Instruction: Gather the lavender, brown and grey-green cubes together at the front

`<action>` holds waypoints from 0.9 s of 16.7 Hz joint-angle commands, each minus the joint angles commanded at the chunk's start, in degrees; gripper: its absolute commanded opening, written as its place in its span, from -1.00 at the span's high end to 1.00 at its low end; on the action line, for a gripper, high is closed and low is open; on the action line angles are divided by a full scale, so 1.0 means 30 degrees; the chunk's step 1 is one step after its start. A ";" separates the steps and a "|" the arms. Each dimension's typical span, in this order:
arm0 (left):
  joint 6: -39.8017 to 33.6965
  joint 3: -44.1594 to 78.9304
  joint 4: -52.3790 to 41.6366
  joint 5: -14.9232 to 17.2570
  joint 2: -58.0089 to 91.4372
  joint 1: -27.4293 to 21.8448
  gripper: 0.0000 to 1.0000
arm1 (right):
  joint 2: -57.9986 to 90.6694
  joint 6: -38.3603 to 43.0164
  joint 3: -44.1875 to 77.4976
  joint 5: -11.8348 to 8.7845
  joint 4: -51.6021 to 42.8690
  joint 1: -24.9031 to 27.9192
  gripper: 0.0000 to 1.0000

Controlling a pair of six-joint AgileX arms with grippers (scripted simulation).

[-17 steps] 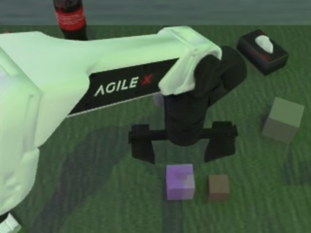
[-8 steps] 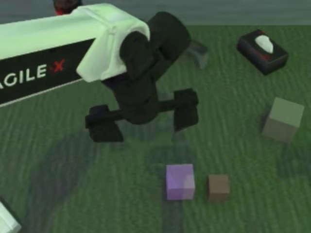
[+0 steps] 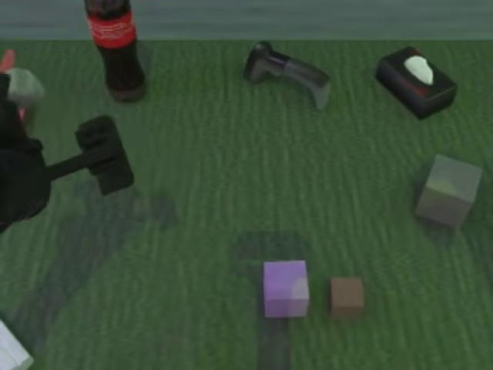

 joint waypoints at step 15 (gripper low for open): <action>1.1545 -1.5188 1.1093 0.0645 -1.9342 0.7570 -1.00 | 1.9705 -0.8985 1.5801 -0.0001 -1.0412 0.1233 -1.00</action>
